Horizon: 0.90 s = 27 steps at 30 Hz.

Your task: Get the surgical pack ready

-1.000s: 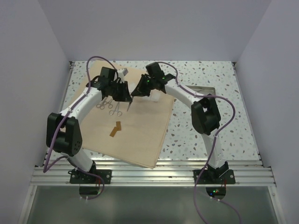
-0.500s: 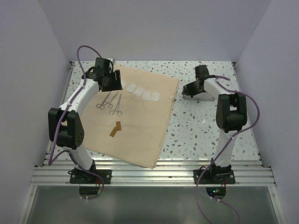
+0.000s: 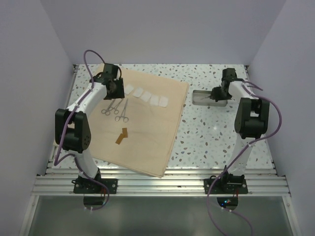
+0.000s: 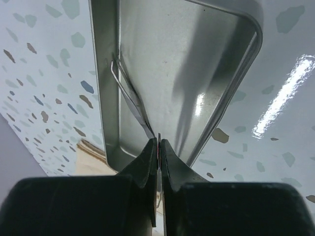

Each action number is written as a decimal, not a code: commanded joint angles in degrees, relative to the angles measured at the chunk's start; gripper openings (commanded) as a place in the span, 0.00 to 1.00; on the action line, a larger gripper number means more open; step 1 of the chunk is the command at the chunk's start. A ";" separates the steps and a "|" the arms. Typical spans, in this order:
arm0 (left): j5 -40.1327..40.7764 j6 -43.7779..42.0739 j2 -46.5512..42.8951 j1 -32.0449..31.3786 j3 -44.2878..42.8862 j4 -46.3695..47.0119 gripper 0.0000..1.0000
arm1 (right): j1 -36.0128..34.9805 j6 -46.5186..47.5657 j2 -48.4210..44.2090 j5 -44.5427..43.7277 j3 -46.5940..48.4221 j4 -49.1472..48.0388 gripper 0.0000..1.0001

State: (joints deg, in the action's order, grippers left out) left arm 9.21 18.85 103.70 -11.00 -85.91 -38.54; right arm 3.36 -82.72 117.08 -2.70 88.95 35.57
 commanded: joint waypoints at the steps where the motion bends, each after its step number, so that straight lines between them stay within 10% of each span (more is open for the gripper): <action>1: -0.94 -1.62 0.97 0.11 -1.19 -0.21 0.60 | 0.07 -0.34 1.57 -3.54 4.12 3.01 0.04; 13: -7.63 -1.80 7.83 -0.07 -2.77 -3.03 0.48 | 1.22 6.85 3.78 -1.52 9.14 4.16 0.44; 27: -5.61 -3.47 13.37 -1.83 -2.77 0.93 0.33 | -11.25 33.85 -13.43 -3.28 0.38 7.50 0.49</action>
State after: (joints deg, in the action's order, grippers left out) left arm 3.20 16.71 116.25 -12.93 -86.72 -39.83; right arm -5.56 -55.92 110.24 -4.05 93.27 41.91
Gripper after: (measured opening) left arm 0.332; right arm 0.485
